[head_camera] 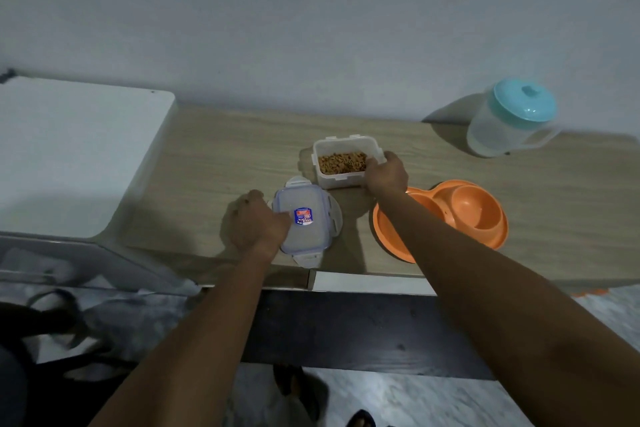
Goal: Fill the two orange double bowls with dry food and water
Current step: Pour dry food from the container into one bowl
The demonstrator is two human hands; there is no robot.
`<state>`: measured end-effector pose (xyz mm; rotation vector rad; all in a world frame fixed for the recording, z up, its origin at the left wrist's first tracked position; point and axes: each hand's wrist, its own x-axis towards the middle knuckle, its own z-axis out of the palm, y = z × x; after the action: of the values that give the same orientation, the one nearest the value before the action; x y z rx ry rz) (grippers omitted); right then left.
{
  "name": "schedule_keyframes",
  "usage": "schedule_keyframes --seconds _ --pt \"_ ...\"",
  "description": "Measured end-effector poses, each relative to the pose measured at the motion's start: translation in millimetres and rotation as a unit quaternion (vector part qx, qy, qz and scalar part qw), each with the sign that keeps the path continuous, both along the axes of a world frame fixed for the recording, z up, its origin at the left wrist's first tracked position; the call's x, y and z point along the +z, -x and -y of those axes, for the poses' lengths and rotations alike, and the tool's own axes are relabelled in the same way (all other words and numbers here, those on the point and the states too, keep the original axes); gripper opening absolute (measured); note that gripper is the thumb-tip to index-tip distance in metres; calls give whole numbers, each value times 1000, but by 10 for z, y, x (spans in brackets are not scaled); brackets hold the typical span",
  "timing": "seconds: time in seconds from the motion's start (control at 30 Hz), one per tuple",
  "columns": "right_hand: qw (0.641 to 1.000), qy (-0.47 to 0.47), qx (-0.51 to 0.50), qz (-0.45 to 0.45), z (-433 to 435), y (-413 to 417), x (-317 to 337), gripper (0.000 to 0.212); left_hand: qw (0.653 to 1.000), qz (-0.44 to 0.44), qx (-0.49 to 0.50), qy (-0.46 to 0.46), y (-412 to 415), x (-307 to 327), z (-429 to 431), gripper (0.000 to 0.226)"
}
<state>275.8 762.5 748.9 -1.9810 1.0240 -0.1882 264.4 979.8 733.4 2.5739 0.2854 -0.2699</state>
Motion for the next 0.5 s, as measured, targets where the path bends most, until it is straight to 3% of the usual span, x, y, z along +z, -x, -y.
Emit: schedule_keyframes --seconds 0.07,0.2,0.33,0.5 --pt "1000 1 4 -2 41 -38 -40 35 997 32 -53 -40 -38 19 51 66" --pt "1000 11 4 -22 117 -53 -82 30 974 61 -208 -68 -90 23 185 42" --pt "998 2 50 -43 193 -102 -78 49 971 68 -220 -66 -159 -48 315 37" --pt "998 -39 34 -29 273 -9 93 33 969 83 -217 -81 -102 -83 394 39"
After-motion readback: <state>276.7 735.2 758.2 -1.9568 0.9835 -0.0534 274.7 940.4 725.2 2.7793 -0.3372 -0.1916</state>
